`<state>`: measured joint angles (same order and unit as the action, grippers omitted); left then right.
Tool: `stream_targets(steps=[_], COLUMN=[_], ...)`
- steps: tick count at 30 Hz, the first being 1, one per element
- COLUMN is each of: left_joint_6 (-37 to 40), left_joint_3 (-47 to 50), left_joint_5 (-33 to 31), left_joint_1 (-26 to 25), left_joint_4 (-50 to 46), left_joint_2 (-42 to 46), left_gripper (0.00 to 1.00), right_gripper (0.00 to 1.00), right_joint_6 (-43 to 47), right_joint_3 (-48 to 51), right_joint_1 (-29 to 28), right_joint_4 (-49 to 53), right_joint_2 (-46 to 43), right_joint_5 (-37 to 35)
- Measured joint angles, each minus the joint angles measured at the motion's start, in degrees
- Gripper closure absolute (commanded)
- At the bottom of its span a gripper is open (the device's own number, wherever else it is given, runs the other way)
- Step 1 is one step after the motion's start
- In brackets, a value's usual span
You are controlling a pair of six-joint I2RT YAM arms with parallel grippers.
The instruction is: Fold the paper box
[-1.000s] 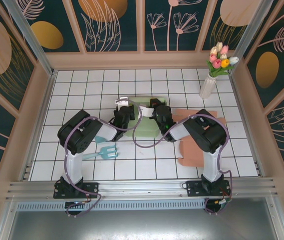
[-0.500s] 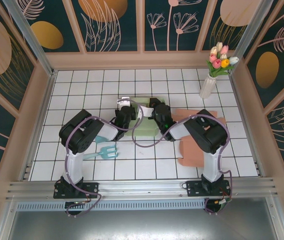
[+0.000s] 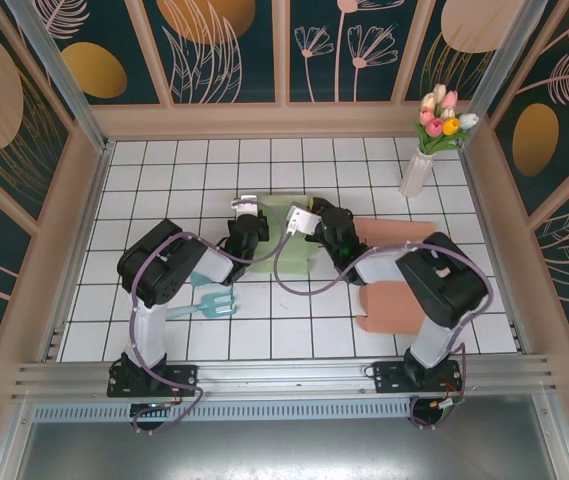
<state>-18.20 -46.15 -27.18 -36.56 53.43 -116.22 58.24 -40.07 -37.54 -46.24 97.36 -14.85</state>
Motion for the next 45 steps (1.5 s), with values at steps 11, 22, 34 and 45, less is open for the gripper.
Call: stream_targets(steps=[11,22,34,45], left_joint_6=[-1.03,-1.55,-1.57,-1.55], left_joint_3=[1.77,2.14,2.34,2.34], left_joint_5=[5.9,7.26,7.28,7.26], left_joint_1=[2.95,3.3,3.3,3.37], left_joint_4=[3.43,4.2,4.55,4.57], left_joint_2=[0.02,0.02,0.02,0.02], left_gripper=[1.0,1.0,1.0,1.0], right_gripper=[0.68,0.46,0.43,0.42], right_joint_6=[-36.7,-72.39,-83.43,-86.01], right_joint_3=[0.74,-13.16,-17.77,-17.11], right_joint_1=[0.11,2.21,2.21,2.32], right_joint_4=[10.71,25.75,28.33,27.1], right_joint_2=[-23.39,-13.18,-0.44,0.11], right_joint_5=[1.62,8.52,16.33,15.69])
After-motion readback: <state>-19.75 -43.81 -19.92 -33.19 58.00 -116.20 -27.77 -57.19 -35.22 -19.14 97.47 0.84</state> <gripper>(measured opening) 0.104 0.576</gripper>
